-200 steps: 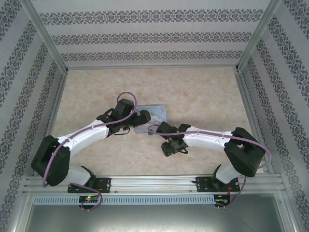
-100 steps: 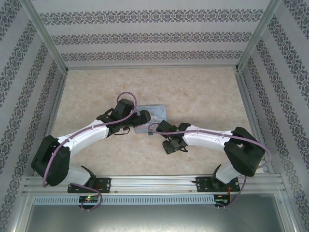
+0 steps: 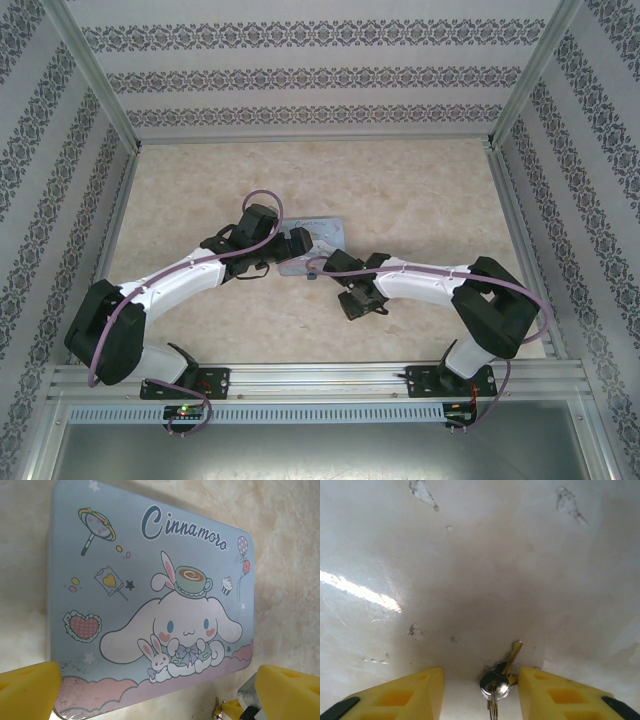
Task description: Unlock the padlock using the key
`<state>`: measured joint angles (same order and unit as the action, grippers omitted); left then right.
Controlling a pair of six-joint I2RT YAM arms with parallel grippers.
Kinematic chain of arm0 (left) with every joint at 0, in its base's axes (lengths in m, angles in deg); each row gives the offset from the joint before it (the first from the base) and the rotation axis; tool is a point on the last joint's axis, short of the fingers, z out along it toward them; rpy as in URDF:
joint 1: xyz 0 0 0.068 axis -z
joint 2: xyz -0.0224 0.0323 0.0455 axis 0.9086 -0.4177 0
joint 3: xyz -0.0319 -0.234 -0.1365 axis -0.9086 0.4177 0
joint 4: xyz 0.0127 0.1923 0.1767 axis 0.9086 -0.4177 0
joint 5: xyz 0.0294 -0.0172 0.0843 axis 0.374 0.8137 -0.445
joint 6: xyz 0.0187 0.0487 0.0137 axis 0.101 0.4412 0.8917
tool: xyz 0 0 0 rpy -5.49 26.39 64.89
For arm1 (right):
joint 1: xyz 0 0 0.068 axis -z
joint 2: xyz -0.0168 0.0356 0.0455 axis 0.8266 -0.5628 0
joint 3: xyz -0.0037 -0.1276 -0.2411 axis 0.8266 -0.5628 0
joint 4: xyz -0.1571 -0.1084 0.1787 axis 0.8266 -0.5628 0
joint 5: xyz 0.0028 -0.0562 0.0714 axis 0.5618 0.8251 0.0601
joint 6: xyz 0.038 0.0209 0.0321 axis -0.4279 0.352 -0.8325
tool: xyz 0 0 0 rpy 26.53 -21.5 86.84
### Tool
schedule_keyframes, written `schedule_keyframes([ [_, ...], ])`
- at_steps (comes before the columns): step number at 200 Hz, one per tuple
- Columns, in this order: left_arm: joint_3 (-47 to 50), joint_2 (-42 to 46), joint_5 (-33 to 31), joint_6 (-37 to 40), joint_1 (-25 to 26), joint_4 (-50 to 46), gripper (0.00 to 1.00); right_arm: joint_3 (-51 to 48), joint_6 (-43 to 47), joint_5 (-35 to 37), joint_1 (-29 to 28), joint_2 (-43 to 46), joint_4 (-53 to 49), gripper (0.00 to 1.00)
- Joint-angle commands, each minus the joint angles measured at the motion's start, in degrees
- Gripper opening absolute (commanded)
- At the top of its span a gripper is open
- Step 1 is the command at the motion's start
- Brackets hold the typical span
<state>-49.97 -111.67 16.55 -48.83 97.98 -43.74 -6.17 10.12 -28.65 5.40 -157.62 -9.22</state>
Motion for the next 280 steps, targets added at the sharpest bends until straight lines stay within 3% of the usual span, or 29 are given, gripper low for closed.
schedule_keyframes([
  [1, -1.3, -0.8, 0.6, -0.5, 0.8, 1.9, 1.0, -0.6, 0.8, -1.3, 0.6, -1.7, -1.2, 0.42],
  [33, -1.3, -0.8, 0.6, -0.5, 0.9, 1.9, 1.0, -0.8, -0.2, -1.6, 0.6, -2.7, -1.6, 0.36],
  [92, -1.4, -0.8, 0.7, -0.6, 0.9, 1.8, 1.0, -1.4, -2.9, -4.4, 0.7, -5.0, 2.5, 0.16],
  [143, -1.3, -0.4, 0.6, -0.5, 0.9, 1.5, 1.0, 0.0, -4.3, -4.3, 1.2, -0.3, 3.2, 0.0],
  [205, -1.5, -0.3, 0.9, -0.7, 0.8, 1.7, 1.0, -1.8, -7.2, -6.2, 5.0, 9.1, 5.3, 0.0],
  [280, -1.5, -0.5, 1.1, -0.7, 0.9, 1.9, 1.0, -4.4, -9.4, -8.8, 7.6, 13.3, 7.3, 0.0],
])
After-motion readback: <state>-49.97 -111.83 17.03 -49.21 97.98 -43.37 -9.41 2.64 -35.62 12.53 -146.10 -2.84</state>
